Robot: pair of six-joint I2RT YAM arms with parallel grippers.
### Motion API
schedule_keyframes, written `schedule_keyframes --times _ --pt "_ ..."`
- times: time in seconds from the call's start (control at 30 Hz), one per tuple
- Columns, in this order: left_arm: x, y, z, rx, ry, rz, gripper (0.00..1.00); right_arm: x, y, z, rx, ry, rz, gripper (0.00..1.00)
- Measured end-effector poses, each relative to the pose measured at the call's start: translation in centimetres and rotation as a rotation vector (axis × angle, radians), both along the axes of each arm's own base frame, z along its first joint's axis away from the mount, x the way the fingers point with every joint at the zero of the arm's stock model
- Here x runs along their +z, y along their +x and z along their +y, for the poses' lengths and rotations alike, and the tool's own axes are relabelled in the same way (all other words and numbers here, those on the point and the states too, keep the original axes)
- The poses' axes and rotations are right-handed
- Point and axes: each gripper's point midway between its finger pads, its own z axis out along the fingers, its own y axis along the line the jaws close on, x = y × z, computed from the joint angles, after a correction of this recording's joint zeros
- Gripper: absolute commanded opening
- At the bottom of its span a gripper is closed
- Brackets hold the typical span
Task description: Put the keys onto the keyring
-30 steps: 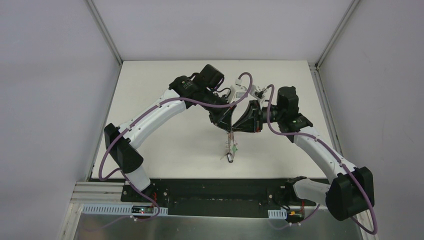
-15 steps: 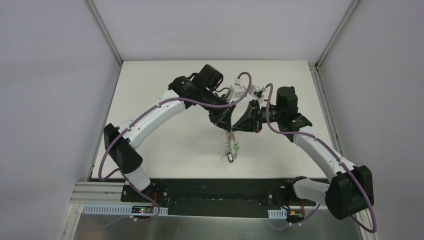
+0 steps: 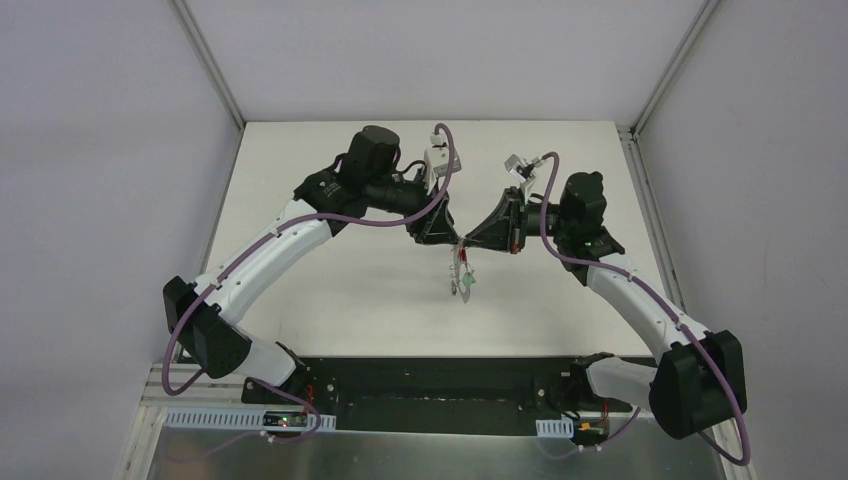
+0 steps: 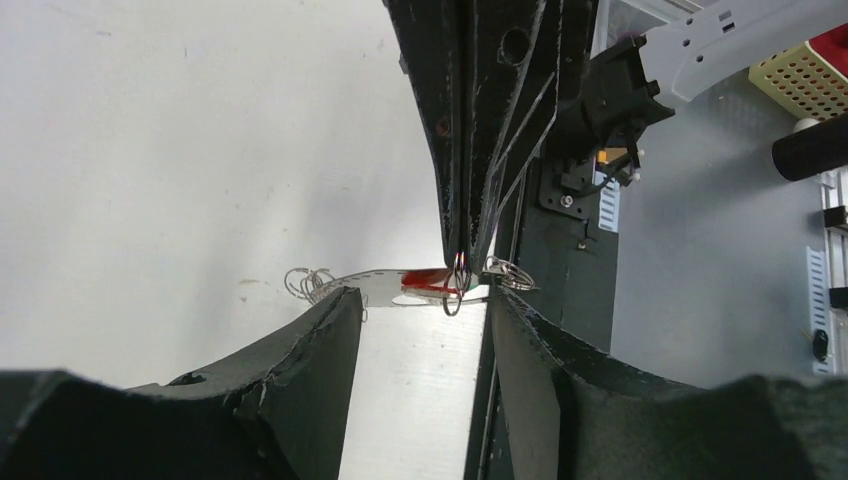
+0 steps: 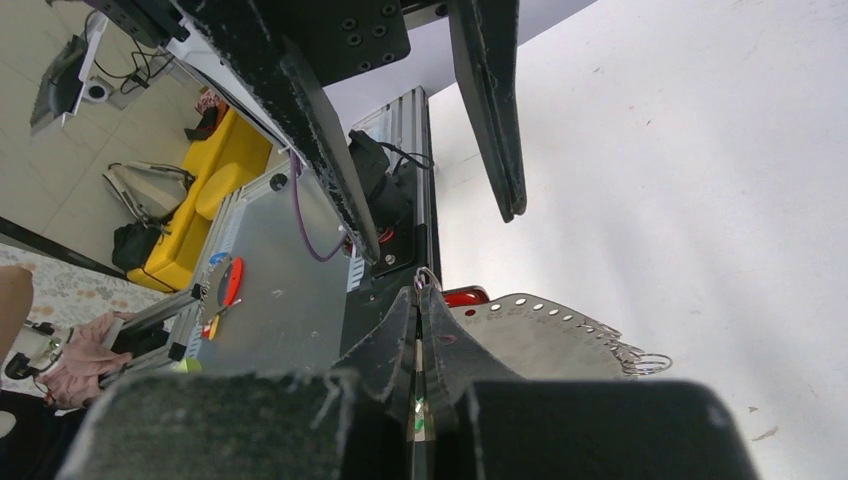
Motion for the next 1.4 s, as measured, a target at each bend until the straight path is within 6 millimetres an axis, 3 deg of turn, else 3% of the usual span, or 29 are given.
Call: schedule_keyframes --times 0.33,0.83,1.4 --pt "-0.2 -0.1 -0.7 -0.052 -0.048 -0.041 0.48 0.9 0.5 -0.2 -0.024 0.033 0.018 0.00" --pt "-1.4 -1.0 -1.1 -0.116 -0.043 -0.047 0.00 0.9 0.7 -0.5 -0.039 0.035 0.038 0.00" --pt "-3.2 -0.6 -1.3 -0.064 0.093 -0.165 0.00 0.1 2.1 -0.3 -0.097 0.025 0.093 0.00"
